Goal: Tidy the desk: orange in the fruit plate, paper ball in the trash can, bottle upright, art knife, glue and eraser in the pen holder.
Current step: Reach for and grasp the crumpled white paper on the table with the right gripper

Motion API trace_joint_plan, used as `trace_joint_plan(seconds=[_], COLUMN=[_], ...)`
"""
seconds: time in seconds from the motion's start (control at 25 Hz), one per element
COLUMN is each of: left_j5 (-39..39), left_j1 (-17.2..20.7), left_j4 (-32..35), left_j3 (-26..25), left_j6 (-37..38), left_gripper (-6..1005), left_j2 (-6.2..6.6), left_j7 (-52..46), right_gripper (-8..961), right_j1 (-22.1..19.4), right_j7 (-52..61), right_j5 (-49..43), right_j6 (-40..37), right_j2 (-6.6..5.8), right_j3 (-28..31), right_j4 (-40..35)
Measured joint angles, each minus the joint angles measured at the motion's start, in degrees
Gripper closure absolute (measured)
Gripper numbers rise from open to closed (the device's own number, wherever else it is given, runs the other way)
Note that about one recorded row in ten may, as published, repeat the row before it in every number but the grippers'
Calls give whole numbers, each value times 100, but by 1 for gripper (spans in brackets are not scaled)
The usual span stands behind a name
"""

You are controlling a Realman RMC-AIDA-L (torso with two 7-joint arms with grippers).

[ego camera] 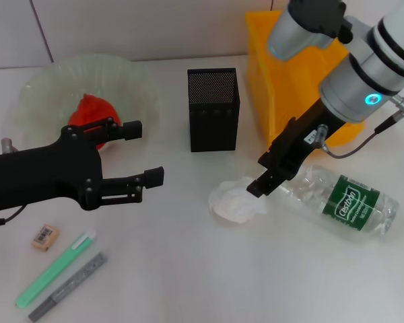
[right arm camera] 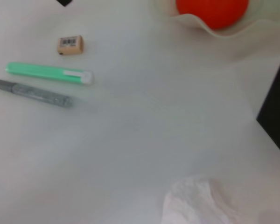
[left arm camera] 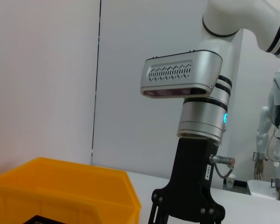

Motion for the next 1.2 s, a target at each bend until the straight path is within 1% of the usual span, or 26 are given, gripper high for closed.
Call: trace_joint_plan(seconds=[0.52, 0.64, 1.0, 1.2], left_j5=[52, 52, 52, 52], left_j1=[-57, -80, -136, -137], left_j4=[-28, -28, -24, -25], left_j3=[-4, 9, 34, 31], left_j6=[0, 0, 0, 0], left_gripper=[139, 139, 139, 139], left_j2=[0, 0, 0, 0], left_j7=[0, -6, -61, -62], right_gripper=[312, 312, 312, 312], right_j1=[168, 175, 230, 270], right_j7=[-189, -236, -309, -311], right_j5=[22, 22, 20, 19], right_j6=[370, 550, 733, 883], right_j2=[12, 12, 12, 12], right_j3=[-78, -181, -223, -375], right_j4=[696, 830, 1023, 1142])
